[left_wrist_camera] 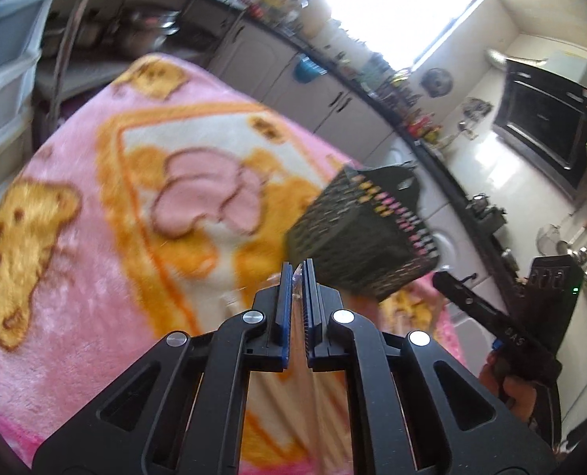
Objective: Organize utensils
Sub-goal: 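Lift the left gripper's chopsticks upright while the right gripper lifts its pair over the caddy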
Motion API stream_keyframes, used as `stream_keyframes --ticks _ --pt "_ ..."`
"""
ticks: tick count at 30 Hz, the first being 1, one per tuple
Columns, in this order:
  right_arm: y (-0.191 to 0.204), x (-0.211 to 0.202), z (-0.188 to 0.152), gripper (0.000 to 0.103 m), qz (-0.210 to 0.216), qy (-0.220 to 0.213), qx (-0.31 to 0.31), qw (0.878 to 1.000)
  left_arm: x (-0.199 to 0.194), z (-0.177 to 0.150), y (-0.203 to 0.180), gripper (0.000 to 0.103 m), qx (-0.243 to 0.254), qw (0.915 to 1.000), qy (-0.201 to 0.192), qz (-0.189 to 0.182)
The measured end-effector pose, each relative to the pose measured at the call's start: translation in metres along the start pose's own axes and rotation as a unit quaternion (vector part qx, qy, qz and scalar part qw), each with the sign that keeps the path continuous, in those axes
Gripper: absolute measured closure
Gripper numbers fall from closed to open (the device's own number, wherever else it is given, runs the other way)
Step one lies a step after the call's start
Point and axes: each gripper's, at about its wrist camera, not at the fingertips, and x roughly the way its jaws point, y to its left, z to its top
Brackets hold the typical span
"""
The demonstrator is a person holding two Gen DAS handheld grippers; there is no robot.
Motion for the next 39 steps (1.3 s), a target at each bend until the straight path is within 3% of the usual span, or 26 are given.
stream_keyframes --ticks 7,25,39 --pt "0.019 -0.026 0.012 0.094 -0.001 -0.052 -0.019 0.998 -0.017 0.013 -0.05 0.101 0.046 0.9975 -0.03 -0.045" --pt "-0.001 -0.085 0.03 0.094 -0.031 -0.144 -0.019 0.989 -0.014 0.041 -0.127 0.101 0.11 0.9857 -0.063 -0.112" --pt "-0.004 -0.105 0.054 0.094 -0.044 -0.198 -0.03 0.979 -0.004 0.074 -0.172 0.101 0.144 0.9759 -0.096 -0.133"
